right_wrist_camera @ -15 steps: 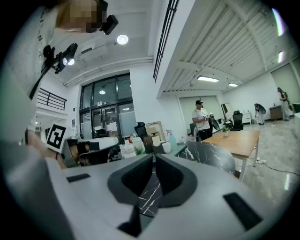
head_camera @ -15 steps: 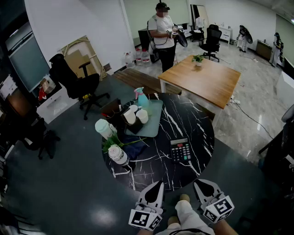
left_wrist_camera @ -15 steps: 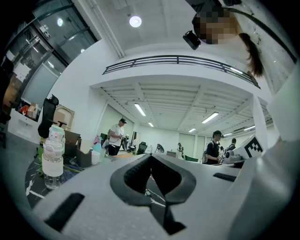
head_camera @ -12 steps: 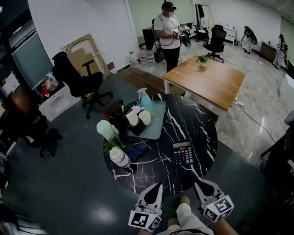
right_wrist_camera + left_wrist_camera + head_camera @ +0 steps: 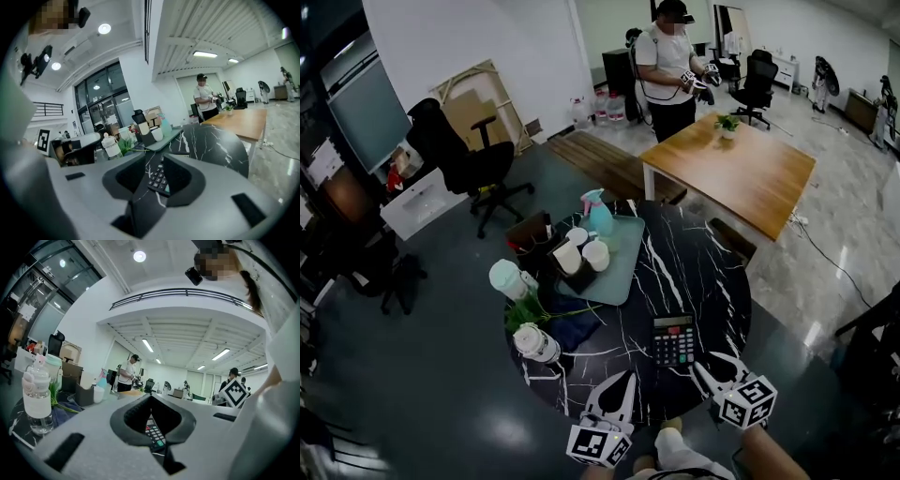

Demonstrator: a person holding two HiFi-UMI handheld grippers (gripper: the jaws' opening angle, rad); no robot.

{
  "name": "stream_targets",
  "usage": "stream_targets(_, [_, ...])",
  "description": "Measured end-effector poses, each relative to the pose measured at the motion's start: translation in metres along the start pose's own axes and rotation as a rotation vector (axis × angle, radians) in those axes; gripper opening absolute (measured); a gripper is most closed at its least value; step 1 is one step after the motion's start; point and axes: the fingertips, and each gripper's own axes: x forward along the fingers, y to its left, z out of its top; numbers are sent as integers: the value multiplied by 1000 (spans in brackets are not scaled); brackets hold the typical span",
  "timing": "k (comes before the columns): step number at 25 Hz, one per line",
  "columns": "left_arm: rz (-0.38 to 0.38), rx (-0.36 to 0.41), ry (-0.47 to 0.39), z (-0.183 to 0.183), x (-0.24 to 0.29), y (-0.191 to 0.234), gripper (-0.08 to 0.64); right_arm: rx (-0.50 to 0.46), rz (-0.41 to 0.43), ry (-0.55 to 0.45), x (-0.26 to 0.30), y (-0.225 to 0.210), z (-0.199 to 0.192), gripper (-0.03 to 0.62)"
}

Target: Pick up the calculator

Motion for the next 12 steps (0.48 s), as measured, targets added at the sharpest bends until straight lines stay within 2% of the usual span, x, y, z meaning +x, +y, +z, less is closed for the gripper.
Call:
stream_targets(7, [28, -10, 17, -4, 25, 5, 8, 99, 43, 220, 68, -67, -21, 192])
stream_targets(12, [64, -14, 19, -18, 39, 17, 8, 129, 87, 313, 110, -102, -25, 199])
